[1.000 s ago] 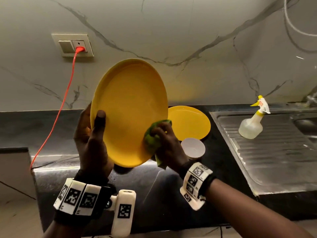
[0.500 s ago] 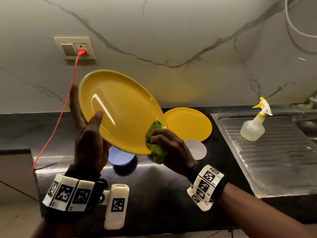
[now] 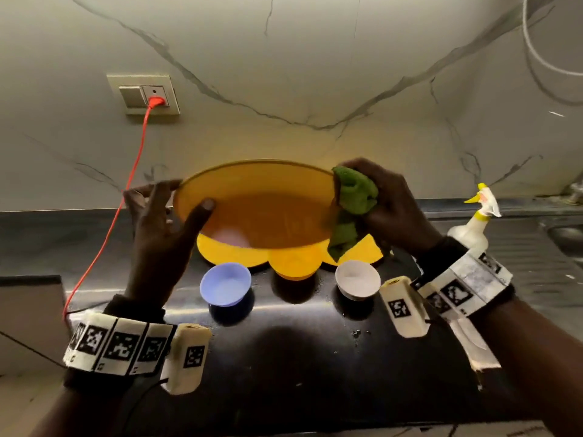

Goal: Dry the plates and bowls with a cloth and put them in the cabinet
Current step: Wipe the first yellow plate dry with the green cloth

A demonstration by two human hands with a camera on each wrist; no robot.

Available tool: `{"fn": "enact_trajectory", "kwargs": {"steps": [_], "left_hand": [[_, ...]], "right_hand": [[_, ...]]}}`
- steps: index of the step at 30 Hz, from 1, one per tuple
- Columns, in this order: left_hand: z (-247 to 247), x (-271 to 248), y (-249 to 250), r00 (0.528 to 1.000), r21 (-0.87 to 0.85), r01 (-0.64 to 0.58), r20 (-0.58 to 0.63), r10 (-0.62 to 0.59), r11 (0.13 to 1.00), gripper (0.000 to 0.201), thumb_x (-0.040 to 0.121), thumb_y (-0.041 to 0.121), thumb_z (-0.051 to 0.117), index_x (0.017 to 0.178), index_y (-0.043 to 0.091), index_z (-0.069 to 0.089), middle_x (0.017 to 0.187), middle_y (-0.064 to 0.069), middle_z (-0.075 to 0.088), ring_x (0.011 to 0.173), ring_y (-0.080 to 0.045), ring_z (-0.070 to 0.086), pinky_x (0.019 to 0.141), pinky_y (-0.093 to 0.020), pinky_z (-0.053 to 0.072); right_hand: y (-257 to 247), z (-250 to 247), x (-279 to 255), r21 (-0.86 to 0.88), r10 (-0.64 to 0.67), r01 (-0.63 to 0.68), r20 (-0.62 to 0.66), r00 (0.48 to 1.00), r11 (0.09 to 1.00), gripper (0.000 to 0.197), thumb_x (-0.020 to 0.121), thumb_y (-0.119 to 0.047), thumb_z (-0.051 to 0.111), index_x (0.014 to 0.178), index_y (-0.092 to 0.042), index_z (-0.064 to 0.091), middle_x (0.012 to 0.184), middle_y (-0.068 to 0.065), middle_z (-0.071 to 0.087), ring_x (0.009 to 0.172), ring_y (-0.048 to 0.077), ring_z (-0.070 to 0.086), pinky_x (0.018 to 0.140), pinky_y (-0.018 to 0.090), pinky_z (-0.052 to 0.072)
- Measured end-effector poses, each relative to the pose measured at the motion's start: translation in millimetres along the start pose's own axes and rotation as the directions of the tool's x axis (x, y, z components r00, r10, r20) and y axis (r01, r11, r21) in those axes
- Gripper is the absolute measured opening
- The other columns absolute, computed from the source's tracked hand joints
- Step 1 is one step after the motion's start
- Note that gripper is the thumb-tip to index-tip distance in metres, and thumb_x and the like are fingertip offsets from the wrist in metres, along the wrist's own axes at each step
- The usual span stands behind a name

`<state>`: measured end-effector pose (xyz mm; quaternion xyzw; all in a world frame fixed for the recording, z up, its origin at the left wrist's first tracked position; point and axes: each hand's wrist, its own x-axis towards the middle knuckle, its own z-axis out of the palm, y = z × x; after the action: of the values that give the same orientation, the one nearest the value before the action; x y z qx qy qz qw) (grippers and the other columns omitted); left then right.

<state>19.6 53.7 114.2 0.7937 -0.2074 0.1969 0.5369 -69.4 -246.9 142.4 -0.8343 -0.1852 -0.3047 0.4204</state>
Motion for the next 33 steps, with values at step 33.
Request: {"fn": "enact_trajectory", "kwargs": {"steps": [33], "left_hand": [[59, -44, 6, 0.956, -0.179, 0.157, 0.276, -0.104, 0.971, 0.055, 0.07, 0.055, 0.073, 0.074, 0.002, 0.057, 0.069, -0.023, 0.052, 0.064, -0.018, 0.047, 0.059, -0.056, 0.045]], "right_hand": [[4, 108, -23, -0.298, -0.148, 0.121, -0.067, 0.987, 0.947, 0.054, 0.073, -0.033, 0.07, 0.12, -0.006, 0.063, 0.128, 0.014, 0.054, 0.12, 0.03, 0.048, 0.1, 0.042, 0.041]]}}
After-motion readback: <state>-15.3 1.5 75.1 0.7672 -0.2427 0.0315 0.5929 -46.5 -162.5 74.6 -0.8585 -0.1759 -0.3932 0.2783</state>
